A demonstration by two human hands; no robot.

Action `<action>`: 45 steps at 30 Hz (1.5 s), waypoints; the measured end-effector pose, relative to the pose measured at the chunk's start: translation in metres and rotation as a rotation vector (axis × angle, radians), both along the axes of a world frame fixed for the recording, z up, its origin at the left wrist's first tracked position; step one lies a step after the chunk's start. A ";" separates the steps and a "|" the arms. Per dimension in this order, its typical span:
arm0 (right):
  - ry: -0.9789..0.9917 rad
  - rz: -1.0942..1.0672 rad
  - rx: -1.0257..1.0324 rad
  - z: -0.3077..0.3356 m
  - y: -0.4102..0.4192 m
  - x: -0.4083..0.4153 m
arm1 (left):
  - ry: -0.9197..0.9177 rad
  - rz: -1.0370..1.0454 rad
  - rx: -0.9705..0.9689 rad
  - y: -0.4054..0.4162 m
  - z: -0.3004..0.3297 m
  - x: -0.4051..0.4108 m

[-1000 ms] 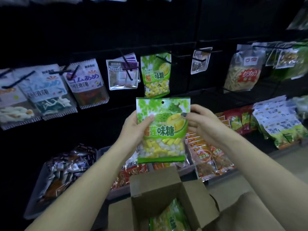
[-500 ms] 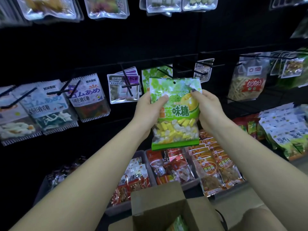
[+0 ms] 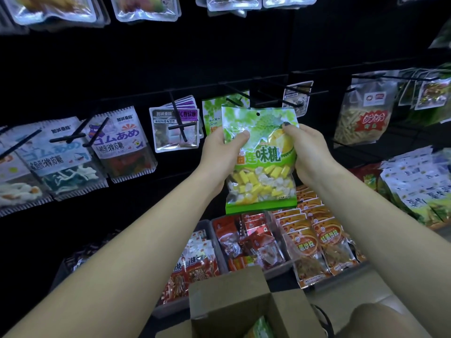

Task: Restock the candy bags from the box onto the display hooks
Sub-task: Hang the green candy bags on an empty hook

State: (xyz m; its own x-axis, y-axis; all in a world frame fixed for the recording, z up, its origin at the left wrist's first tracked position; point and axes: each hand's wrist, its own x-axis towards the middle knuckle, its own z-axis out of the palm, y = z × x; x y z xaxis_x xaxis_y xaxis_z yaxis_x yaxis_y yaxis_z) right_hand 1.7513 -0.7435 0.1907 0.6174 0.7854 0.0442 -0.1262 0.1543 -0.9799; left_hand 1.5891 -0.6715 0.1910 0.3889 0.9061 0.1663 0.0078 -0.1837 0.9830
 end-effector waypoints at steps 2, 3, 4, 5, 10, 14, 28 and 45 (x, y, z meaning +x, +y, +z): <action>-0.002 0.005 -0.002 0.002 0.003 0.002 | -0.015 -0.009 -0.009 0.000 0.001 0.002; -0.001 0.011 -0.005 0.002 0.005 0.003 | -0.021 -0.009 -0.011 0.001 0.000 0.002; 0.002 0.015 -0.009 0.002 0.006 0.004 | -0.032 -0.016 -0.014 0.002 0.000 0.002; 0.005 0.016 -0.011 0.002 0.008 0.004 | -0.041 -0.020 -0.019 0.002 0.000 0.002; 0.018 0.017 -0.013 0.000 0.016 0.007 | -0.037 -0.020 -0.018 0.005 0.000 0.003; 0.018 0.015 -0.015 -0.003 0.020 0.008 | -0.019 0.021 -0.009 0.011 -0.005 0.003; -0.040 0.038 -0.018 -0.019 0.047 0.016 | 0.035 0.087 0.003 0.028 -0.014 0.004; -0.075 0.075 -0.049 -0.023 0.181 0.045 | 0.379 0.478 0.183 0.137 -0.019 0.050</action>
